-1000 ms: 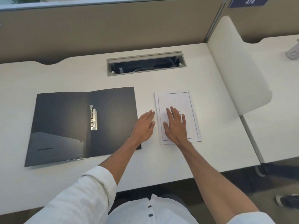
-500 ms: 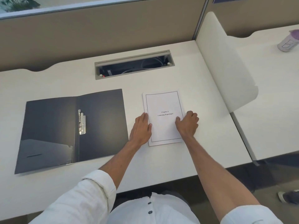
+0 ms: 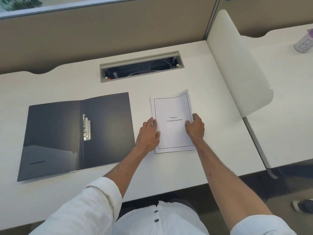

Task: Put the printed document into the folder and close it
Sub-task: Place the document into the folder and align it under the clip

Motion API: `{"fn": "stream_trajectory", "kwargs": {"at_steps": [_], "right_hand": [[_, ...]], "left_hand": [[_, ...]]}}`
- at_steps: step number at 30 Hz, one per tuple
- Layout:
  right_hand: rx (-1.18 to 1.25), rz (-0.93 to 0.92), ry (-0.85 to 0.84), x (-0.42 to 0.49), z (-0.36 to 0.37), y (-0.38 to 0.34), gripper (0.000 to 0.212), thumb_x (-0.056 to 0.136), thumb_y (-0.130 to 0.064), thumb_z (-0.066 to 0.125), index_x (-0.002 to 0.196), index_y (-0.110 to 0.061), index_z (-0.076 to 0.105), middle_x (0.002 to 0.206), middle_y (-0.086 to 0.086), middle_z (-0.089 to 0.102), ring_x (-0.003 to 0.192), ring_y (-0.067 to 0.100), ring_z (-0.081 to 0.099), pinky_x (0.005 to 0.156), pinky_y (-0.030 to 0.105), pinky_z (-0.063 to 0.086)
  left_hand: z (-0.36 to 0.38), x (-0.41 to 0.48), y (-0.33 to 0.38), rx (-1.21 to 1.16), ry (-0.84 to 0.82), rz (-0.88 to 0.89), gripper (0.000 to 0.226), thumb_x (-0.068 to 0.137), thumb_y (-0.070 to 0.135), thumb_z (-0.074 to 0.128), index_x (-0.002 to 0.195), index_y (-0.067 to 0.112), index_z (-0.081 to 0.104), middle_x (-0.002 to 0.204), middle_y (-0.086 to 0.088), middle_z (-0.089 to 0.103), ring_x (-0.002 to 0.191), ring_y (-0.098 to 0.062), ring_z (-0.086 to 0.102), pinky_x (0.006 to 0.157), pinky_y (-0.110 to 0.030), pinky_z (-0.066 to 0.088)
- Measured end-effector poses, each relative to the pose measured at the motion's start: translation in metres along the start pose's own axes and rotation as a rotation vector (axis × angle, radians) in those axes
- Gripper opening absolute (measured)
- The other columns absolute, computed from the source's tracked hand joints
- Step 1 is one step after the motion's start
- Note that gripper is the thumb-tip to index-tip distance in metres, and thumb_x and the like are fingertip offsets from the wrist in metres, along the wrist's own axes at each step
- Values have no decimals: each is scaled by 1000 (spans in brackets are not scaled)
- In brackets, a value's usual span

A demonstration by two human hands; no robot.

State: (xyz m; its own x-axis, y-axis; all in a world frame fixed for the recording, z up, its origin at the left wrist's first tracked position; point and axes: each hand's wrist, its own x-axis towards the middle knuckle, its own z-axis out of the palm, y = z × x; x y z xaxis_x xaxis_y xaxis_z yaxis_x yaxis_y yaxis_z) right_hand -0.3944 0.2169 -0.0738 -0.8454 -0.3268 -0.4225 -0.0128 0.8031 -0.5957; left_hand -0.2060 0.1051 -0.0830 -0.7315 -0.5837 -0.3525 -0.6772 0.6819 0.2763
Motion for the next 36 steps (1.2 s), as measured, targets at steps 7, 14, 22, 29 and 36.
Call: {"fn": "stream_trajectory", "kwargs": {"at_steps": [7,14,22,29,36], "right_hand": [[83,-8,60,-20,-6,-1,29,104,-20,60,131,-16,67,121,9,74,117,36,67,100,45,53],[456,-225,-53,-31,-13,-12,12,98,-4,66,106,-7,73,110,16,80,93,25,71,96,48,60],[676,-159,-148,-43,12,-56,23,97,2,70,119,0,76,121,23,79,95,28,75,100,57,62],[532,-166,-261,-73,80,-98,19,96,-1,65,114,0,71,117,27,77,90,30,68,87,45,60],[463,-91,-306,-111,155,-129,21,95,-3,64,115,-4,72,116,20,80,89,33,70,99,55,61]], "left_hand": [[-3,-4,-8,-114,-11,34,67,117,31,44,176,11,18,182,-8,16,160,-32,33,126,-51,37],[-24,-3,-22,-731,118,-147,77,115,25,56,177,10,13,178,-12,29,163,-31,36,135,-50,32],[-57,-5,-55,-1095,305,-343,43,111,19,61,150,6,51,141,-7,69,137,-33,65,118,-47,52],[-64,-39,-125,-1157,409,-552,38,110,10,58,147,6,54,130,-3,67,107,-19,66,94,-24,55],[-47,-87,-201,-1049,435,-765,34,104,4,60,138,8,66,126,-14,77,118,-35,73,105,-42,58]]}}
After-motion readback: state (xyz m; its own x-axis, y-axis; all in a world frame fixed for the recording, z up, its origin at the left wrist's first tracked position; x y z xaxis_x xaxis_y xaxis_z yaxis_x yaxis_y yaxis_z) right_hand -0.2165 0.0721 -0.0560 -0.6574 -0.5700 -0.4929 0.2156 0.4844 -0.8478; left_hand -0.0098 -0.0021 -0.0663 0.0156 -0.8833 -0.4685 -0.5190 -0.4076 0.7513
